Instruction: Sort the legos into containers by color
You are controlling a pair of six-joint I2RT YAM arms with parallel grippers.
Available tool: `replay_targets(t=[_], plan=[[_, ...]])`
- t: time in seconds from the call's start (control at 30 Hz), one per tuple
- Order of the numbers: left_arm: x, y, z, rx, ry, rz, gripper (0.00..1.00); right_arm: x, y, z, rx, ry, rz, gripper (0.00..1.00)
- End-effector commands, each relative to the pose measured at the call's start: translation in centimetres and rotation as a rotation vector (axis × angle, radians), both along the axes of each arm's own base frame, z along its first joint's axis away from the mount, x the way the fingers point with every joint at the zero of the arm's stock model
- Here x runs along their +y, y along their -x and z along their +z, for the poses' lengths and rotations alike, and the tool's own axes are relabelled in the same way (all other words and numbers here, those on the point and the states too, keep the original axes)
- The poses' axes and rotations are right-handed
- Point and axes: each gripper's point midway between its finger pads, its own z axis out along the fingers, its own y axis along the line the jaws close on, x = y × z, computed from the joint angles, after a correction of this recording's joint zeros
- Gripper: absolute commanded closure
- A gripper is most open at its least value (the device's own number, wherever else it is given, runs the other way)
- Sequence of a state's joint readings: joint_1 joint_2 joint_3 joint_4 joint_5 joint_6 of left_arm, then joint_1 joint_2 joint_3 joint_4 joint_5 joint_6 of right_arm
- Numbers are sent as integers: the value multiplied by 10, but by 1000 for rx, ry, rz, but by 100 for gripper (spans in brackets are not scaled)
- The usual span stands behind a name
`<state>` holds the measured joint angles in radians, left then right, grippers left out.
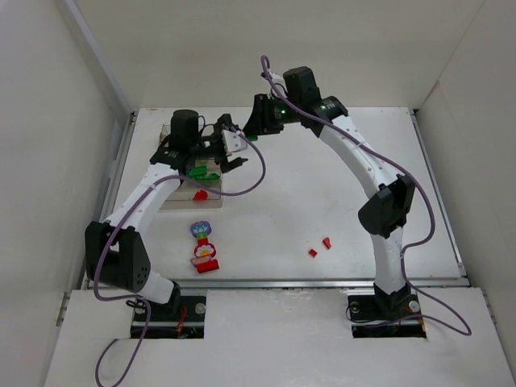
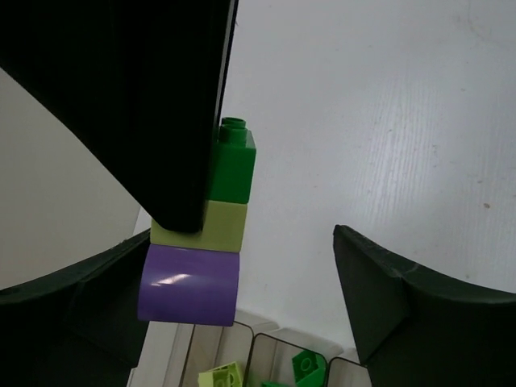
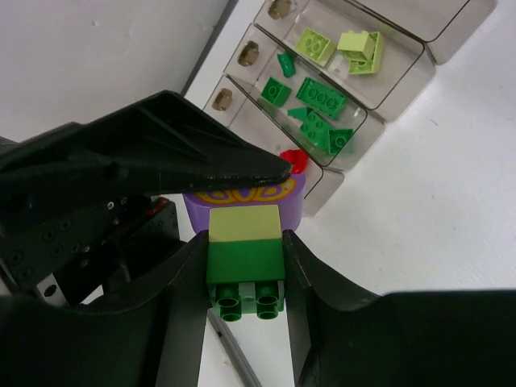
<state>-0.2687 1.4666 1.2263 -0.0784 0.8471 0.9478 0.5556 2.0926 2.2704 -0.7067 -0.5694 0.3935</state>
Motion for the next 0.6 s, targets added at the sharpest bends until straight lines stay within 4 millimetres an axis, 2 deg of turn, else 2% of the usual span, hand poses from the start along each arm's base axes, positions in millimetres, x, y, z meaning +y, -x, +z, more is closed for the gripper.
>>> replay_targets(t=[0.0, 0.13, 0.27, 0.3, 0.4, 0.43, 0.57], plan=[[-5, -11, 28, -131, -18, -4, 22, 2, -4, 12, -38, -36, 46, 100], [-3, -16, 30, -166, -35, 8, 38, -3, -7, 10, -38, -29, 41, 100], [-1, -12, 30, -175, -40, 5, 60, -3, -6, 7, -30, -24, 41, 100], [-1, -12, 30, -175, -40, 5, 72, -7, -10, 7, -30, -24, 31, 100], [0, -12, 27, -167, -47, 13, 90, -7, -10, 7, -30, -24, 31, 100], [1, -13, 27, -156, -44, 25, 100, -7, -10, 7, -30, -24, 31, 100], [7, -17, 21, -144, -62, 69, 100, -12, -14, -3, -8, -11, 19, 100]])
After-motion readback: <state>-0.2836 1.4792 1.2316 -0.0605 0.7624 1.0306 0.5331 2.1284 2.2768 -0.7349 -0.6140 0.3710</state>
